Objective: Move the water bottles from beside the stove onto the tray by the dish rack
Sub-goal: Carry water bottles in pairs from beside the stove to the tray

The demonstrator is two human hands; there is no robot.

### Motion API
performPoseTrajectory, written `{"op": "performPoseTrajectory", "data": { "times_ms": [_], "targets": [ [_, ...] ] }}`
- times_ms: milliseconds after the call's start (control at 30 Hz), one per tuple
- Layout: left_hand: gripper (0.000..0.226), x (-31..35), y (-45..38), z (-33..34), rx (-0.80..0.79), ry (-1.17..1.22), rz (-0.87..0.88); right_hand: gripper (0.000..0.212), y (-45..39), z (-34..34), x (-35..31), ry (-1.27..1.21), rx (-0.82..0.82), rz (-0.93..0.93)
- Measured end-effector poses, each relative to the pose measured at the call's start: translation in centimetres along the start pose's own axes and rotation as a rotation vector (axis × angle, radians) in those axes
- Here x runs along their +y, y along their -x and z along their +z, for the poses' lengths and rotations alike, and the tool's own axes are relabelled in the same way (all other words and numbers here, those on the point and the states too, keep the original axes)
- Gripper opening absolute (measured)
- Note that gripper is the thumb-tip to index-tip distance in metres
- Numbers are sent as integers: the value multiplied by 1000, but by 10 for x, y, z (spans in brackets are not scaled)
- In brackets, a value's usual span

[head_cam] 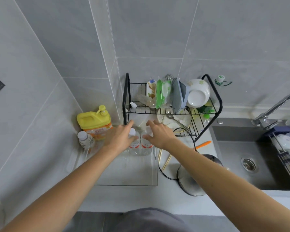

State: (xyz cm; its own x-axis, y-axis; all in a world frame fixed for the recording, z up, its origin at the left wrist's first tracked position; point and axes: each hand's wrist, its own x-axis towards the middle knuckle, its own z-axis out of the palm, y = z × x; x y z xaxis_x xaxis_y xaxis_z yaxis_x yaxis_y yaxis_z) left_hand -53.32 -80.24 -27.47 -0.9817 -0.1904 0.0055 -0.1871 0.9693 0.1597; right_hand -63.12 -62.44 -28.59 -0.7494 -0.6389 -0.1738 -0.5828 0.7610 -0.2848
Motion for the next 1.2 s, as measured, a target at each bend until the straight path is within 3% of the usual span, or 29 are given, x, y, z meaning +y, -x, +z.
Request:
{"op": "performPoseTrajectory", "data": {
  "times_ms": [167, 333, 500, 867, 1200],
  "targets": [
    [59, 20, 6, -33, 275, -63, 42, 58, 21, -29, -2, -15, 180, -14],
    [66, 54, -1, -60, 358, -43, 67, 56, 54, -60, 13, 14, 383, -35],
    [71, 104, -5, -65, 315, 2, 165, 61, 90, -82, 41, 32, 479, 65],
    [74, 229, -19, -62, 181, 66, 572, 64, 253, -92, 110, 29, 606, 624],
    [71, 412, 73, -28, 33, 96, 1024, 70, 459, -51, 132, -26, 660, 1169]
  ]
}}
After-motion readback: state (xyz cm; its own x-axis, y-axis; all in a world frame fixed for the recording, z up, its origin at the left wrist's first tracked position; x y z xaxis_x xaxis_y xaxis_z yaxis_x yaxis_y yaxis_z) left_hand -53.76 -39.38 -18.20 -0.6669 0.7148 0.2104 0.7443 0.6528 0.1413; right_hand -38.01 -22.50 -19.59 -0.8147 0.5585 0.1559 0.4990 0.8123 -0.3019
